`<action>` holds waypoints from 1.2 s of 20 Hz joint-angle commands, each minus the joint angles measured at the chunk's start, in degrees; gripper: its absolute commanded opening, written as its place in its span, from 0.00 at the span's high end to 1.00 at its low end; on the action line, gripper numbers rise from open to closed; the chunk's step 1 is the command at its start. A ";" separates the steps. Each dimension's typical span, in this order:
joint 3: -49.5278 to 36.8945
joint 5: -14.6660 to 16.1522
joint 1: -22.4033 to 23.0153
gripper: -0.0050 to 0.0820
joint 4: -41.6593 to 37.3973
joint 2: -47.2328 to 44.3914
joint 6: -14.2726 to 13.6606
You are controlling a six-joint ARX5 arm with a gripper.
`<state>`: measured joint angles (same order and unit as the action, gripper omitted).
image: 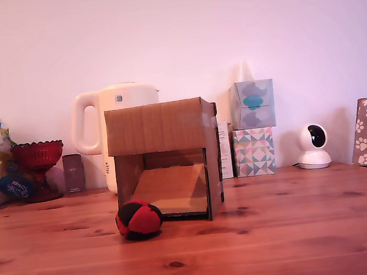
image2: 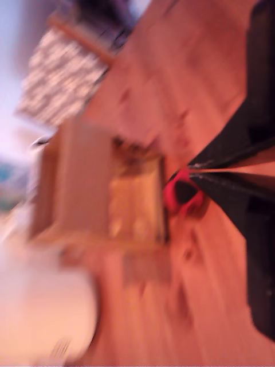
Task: Drop the footbag into the cardboard dice tower
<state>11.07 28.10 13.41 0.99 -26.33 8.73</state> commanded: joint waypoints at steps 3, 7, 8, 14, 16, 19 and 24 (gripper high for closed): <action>0.35 -0.11 4.76 0.97 -8.59 -10.67 -1.68; 0.35 -3.10 8.94 0.97 -20.55 -22.84 -1.66; 0.35 -4.17 9.73 0.97 -23.23 -25.44 -1.66; 0.35 -5.07 12.02 0.91 -34.77 -36.65 -1.70; 0.52 -5.46 12.02 0.73 -38.29 -40.17 -1.70; 2.16 -7.65 12.35 0.28 -42.23 -46.21 -1.95; 10.40 -7.67 13.25 0.04 -41.31 -56.81 -6.45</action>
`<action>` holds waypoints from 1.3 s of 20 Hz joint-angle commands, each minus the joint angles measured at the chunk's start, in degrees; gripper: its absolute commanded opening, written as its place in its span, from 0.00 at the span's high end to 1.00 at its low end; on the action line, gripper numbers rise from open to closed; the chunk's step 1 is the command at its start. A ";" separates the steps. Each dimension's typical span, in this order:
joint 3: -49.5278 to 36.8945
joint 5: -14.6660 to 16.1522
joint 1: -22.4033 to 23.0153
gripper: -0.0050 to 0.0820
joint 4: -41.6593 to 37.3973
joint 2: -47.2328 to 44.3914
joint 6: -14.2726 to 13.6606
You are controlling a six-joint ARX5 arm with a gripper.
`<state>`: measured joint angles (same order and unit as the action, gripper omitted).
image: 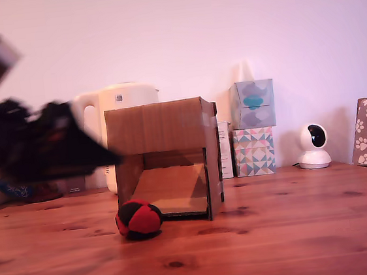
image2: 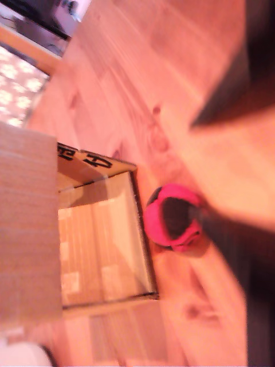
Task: Drop the footbag into the cardboard dice tower
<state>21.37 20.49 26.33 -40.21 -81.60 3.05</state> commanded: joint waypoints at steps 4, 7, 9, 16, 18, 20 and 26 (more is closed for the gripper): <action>7.26 -0.81 0.48 0.04 3.06 -10.62 -2.36; 11.65 -2.21 0.48 0.04 7.04 -15.87 -4.17; 14.05 -2.69 0.48 0.05 9.44 -18.36 -5.07; 18.36 -4.07 1.09 0.56 16.87 -21.90 -6.60; 18.43 -4.07 1.22 0.68 17.59 -21.90 -6.51; 18.43 -4.04 1.22 0.79 18.25 -21.79 -6.51; 18.47 -2.93 1.22 0.80 28.94 -12.07 -6.08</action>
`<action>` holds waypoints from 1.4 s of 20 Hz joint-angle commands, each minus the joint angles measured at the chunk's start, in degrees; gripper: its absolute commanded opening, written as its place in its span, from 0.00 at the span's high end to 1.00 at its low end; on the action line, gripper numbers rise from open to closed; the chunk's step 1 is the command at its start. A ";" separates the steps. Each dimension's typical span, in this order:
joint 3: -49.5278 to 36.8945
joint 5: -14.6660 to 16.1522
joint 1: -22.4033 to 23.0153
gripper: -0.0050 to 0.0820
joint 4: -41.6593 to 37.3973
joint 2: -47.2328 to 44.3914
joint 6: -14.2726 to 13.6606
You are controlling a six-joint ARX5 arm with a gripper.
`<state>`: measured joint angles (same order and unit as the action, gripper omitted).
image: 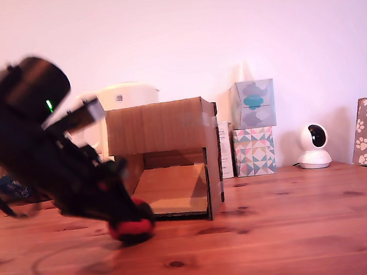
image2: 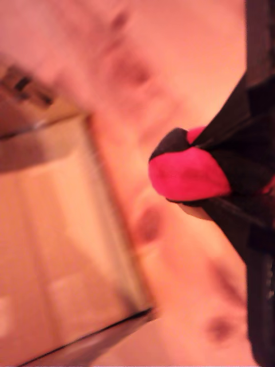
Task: Drop the footbag into the cardboard dice tower
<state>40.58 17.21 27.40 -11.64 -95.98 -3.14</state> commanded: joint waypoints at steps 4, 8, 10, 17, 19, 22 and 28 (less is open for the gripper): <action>-0.74 0.31 0.15 0.80 7.52 12.70 0.11; -0.74 0.31 0.15 0.80 12.57 22.14 0.11; -0.74 0.28 0.15 0.80 12.79 25.75 0.15; -0.74 -1.29 0.15 0.80 -8.48 27.56 1.42; -0.61 -1.79 0.15 0.80 -15.50 26.69 1.62; 2.71 -2.75 0.15 0.80 -17.97 23.74 1.60; 20.02 -2.45 0.26 0.80 -0.81 11.80 1.53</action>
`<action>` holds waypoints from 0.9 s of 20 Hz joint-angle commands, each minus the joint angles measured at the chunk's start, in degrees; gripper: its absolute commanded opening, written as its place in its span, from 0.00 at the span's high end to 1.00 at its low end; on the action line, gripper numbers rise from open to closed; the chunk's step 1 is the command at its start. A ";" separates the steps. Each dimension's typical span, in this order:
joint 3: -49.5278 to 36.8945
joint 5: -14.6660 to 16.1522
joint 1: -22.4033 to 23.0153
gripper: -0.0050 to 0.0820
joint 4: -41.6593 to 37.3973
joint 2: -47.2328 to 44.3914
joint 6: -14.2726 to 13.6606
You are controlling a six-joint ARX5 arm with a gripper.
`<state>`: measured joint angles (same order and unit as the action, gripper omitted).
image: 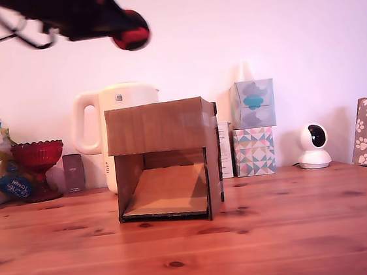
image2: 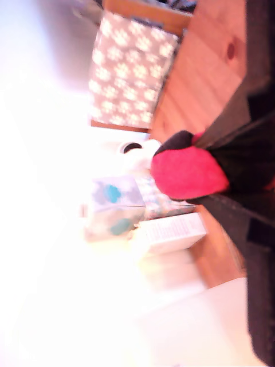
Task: Drop the footbag into the cardboard dice tower
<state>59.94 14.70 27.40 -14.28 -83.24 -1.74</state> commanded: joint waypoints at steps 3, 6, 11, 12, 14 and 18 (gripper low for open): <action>9.73 0.31 0.26 0.80 13.29 -6.86 -0.22; 16.44 0.76 0.26 0.80 20.65 -12.07 -0.92; 19.74 0.83 0.26 0.78 24.52 -15.76 -1.33; 19.74 0.90 0.26 0.69 24.70 -15.76 -1.33; 20.11 0.90 0.24 0.23 24.98 -15.74 -1.36; 22.95 0.92 0.55 0.08 30.47 -15.56 -1.66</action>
<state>81.89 15.38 27.51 15.90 -98.98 -3.11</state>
